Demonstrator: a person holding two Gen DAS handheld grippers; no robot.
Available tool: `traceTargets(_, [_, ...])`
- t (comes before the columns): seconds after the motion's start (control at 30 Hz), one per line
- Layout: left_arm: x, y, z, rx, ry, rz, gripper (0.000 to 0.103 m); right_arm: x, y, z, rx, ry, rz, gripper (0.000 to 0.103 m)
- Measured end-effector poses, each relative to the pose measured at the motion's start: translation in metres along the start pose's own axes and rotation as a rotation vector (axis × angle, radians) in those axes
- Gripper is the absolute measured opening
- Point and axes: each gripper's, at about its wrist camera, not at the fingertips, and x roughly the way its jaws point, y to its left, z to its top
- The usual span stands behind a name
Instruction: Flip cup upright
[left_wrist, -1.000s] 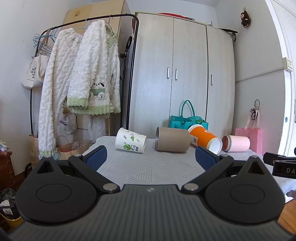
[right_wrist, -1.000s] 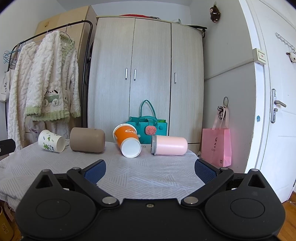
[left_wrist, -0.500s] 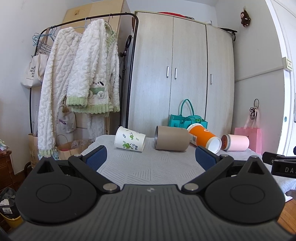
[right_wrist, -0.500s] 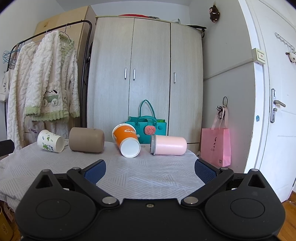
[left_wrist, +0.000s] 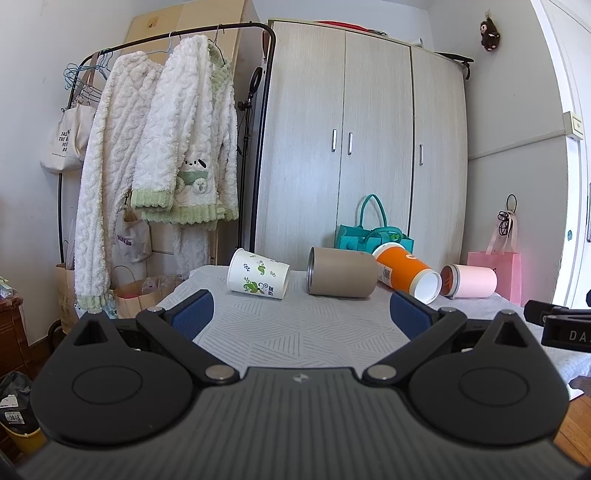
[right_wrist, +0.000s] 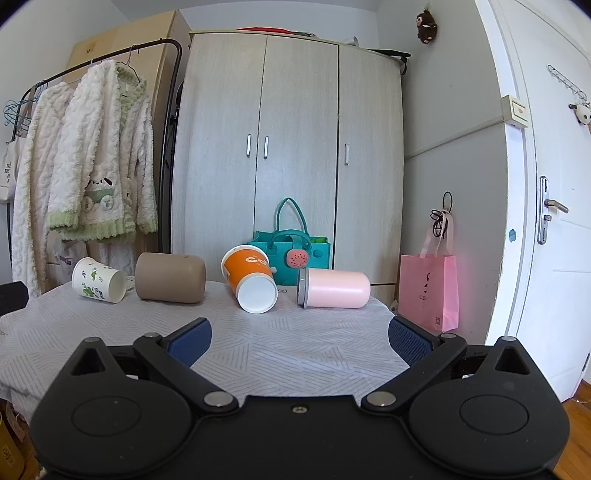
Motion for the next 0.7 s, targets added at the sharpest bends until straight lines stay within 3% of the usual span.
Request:
traceTargets(0.5, [0.002, 0.002, -0.003, -0.005, 0.018, 0.005, 0.103, 0.002, 0.002, -0.001, -0.006, 0.006, -0.002, 0.103])
traceTargets(0.7, [0.012, 0.002, 0.002, 0.0, 0.106, 0.029, 0.103, 0.005, 0.004, 0.003, -0.028, 0.045, 0.017, 0.103])
